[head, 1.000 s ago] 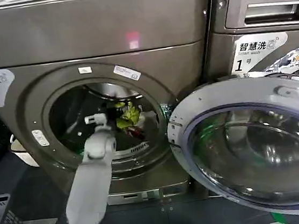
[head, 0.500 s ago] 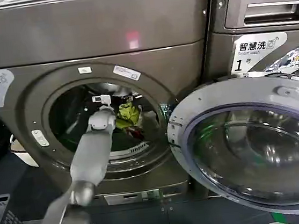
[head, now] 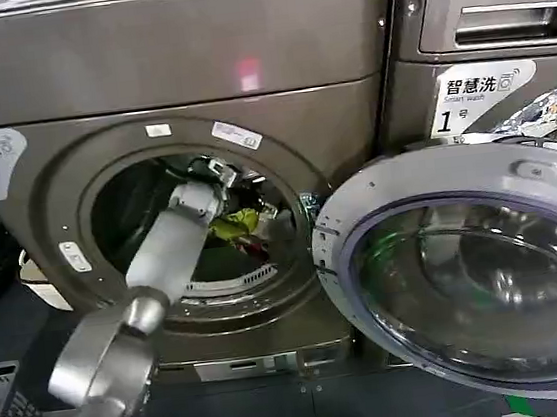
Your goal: Grasp the clothes from the dryer.
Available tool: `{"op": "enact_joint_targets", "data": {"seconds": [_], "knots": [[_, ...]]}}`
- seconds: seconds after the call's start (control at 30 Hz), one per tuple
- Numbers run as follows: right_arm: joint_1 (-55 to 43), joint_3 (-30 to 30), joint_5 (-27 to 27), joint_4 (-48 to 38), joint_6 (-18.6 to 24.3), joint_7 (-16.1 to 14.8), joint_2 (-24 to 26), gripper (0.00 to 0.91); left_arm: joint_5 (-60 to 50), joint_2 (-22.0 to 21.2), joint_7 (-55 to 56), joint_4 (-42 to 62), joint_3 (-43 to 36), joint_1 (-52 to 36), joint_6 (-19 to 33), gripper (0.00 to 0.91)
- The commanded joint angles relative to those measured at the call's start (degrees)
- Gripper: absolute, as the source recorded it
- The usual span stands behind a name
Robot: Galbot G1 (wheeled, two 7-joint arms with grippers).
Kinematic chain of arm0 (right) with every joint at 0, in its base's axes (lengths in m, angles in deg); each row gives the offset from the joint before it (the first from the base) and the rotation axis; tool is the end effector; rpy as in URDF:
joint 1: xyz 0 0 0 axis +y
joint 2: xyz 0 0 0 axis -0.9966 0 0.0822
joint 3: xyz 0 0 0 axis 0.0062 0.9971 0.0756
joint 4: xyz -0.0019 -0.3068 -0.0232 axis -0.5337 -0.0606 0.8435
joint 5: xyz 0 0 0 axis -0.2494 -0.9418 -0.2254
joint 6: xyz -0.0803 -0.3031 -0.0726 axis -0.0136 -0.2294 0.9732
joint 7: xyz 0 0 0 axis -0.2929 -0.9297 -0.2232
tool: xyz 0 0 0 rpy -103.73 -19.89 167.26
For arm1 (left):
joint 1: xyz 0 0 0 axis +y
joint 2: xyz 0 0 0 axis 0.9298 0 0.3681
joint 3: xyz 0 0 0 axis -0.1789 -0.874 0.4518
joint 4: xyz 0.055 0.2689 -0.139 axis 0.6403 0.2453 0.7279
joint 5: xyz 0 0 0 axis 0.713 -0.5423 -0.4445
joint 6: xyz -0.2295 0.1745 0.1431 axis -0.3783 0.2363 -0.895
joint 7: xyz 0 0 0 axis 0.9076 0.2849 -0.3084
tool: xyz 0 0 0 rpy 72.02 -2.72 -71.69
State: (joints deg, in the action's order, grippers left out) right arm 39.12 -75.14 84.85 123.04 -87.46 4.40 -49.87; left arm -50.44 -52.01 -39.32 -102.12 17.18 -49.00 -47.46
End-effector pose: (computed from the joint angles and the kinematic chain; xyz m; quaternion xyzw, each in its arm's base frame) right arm -0.0900 -0.3592 0.0741 0.3955 0.8068 -0.2745 0.3426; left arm 0.6063 0.0193 -0.1255 -0.4613 -0.7280 -0.3917 0.3221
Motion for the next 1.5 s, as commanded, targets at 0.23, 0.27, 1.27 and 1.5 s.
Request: {"op": "enact_joint_targets", "data": {"seconds": [0.23,0.27,1.27,1.5], "knots": [[0.0,0.1,-0.1,0.0,0.1,0.0,0.2,0.907,-12.2,-0.6,-6.9,3.7,-10.0,-2.4,2.8,0.907],[0.0,0.1,-0.1,0.0,0.1,0.0,0.1,0.907,-12.5,-1.0,-6.8,4.5,-10.0,-2.3,2.1,0.907],[-1.7,2.1,-1.4,0.1,0.5,-0.2,0.0,0.907,-12.9,-4.0,-2.0,8.5,-10.9,0.9,0.4,0.907],[-1.9,2.5,-1.4,0.3,0.5,-0.1,0.0,0.907,-12.1,-3.9,-1.4,8.5,-10.9,0.7,0.8,0.171]]}}
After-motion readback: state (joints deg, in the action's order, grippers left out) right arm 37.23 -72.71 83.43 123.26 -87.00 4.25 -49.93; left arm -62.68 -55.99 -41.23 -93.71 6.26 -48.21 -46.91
